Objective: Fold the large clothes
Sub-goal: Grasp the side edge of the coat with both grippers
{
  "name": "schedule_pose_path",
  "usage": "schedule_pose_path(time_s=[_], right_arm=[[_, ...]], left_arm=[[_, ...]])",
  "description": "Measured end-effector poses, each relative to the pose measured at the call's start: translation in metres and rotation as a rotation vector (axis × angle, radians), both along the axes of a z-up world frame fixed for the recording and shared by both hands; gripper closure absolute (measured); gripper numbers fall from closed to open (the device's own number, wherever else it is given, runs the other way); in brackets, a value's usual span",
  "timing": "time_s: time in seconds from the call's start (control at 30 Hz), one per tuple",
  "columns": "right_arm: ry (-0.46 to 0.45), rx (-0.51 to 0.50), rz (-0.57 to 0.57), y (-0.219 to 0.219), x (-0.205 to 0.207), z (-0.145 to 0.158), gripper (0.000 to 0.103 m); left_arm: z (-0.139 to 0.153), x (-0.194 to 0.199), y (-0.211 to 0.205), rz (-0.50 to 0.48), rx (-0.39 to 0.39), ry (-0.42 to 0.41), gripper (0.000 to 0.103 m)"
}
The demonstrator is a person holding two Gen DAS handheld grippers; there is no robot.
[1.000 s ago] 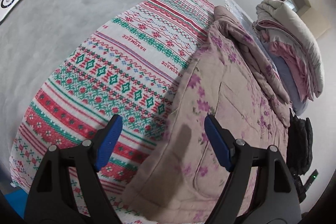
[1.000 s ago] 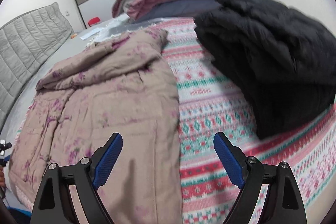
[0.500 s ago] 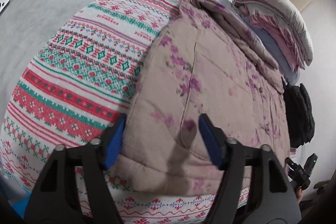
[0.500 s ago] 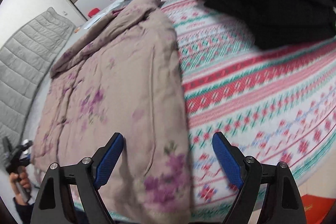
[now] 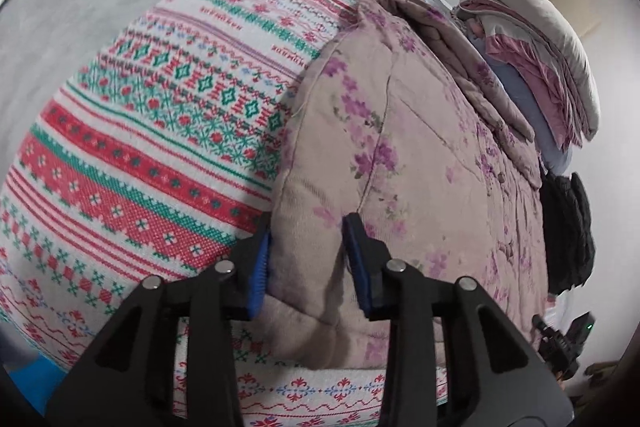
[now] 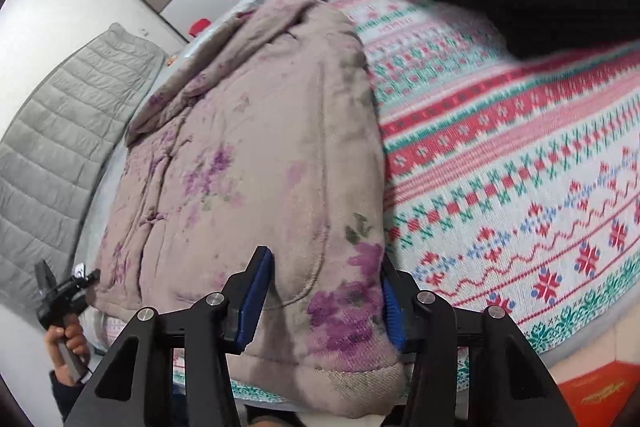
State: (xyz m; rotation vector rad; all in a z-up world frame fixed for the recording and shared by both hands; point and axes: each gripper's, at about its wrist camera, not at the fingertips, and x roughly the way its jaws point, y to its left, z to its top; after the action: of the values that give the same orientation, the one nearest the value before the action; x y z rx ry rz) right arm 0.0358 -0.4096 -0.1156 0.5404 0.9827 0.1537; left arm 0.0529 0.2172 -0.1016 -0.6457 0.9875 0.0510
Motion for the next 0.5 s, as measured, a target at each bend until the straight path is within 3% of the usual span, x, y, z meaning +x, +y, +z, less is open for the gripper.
schedule_pose_path(time_s=[0.1,0.17,0.27,0.5], right_arm=[[-0.008,-0.03,0.004,0.005,-0.001,0.001,0.052],[-0.005,-0.048,0.014,0.008,-0.003,0.0,0.051],[0.008,-0.021,0.006,0.005,-0.003,-0.001,0.051],[-0.006,-0.003,-0.004,0.003,-0.005,-0.004,0.051]], left_arm=[[-0.001,0.001,-0.002,0.003,-0.007,-0.002,0.061],[-0.001,0.002,-0.005,-0.002,-0.006,-0.007,0.053],[-0.002,0.004,-0.01,-0.011,0.008,-0.009,0.047],[-0.002,0.006,-0.017,-0.007,0.055,-0.011,0.049]])
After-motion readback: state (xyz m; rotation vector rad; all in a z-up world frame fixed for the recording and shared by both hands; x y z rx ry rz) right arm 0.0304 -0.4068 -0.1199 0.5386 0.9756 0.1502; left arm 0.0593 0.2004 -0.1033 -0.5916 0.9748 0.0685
